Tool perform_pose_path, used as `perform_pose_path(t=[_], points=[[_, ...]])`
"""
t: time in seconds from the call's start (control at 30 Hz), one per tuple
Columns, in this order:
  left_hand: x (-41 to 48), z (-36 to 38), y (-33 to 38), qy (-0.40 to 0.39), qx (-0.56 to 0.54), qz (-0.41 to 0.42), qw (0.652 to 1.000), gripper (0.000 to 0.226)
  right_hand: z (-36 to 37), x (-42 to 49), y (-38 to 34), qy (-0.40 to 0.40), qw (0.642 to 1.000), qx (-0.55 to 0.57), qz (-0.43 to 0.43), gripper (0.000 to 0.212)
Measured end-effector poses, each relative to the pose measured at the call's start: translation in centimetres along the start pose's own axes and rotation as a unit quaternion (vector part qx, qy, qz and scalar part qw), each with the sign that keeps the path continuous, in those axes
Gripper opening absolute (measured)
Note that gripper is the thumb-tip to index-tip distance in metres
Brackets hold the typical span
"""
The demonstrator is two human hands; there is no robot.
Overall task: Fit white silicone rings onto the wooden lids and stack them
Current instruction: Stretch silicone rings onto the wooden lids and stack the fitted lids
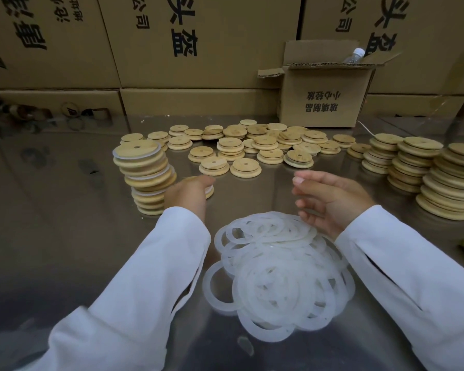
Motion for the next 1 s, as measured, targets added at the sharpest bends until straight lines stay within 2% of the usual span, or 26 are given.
perform_pose_path(t=[0.03, 0.07, 0.2, 0.33, 0.5, 0.67, 0.73, 0.8, 0.9, 1.0], points=[[-0.4, 0.1, 0.1, -0.006, 0.019, 0.007, 1.000, 0.017, 0.0, 0.0, 0.0, 0.000, 1.000, -0.002, 0.001, 0.008], [-0.7, 0.1, 0.2, -0.013, 0.036, 0.021, 0.999, 0.012, 0.0, 0.0, 0.1, 0.000, 1.000, -0.004, 0.003, 0.008], [-1.1, 0.8, -0.1, -0.079, 0.067, 0.055, 0.993, 0.007, -0.2, 0.1, -0.1, 0.006, 1.000, -0.019, -0.002, 0.008], [-1.7, 1.9, -0.9, -0.162, 0.082, 0.086, 0.980, 0.017, -0.7, 0.0, -1.3, 0.023, 0.999, -0.034, -0.033, 0.009], [-1.1, 2.0, -1.5, -0.173, 0.125, 0.110, 0.971, 0.029, 0.2, 1.2, -2.7, 0.041, 0.988, -0.130, -0.075, 0.010], [-1.1, 2.3, -1.8, -0.197, 0.148, 0.127, 0.961, 0.031, 2.8, 7.0, -3.5, 0.047, 0.978, -0.197, -0.052, 0.010], [-0.8, 2.3, -1.8, -0.198, 0.151, 0.127, 0.960, 0.031, 3.9, 9.8, -3.2, 0.061, 0.961, -0.267, -0.041, 0.011], [-0.6, 2.3, -1.8, -0.194, 0.148, 0.126, 0.962, 0.031, 4.9, 12.1, -2.5, 0.062, 0.931, -0.357, -0.035, 0.034], [-0.5, 2.5, -1.7, -0.191, 0.142, 0.121, 0.964, 0.031, 6.3, 14.0, -1.1, 0.015, 0.873, -0.488, -0.012, 0.062], [-0.5, 2.6, -1.7, -0.188, 0.142, 0.116, 0.965, 0.031, 7.4, 14.8, -0.4, -0.007, 0.829, -0.560, 0.005, 0.066]])
Point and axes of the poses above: each hand's wrist, its own x-axis towards the middle knuckle, its own z-axis out of the palm, y = z × x, the point moved 5 cm from there along x, towards the middle knuckle, and after that the axes turned 7 degrees about -x, right-handed, at the moved point
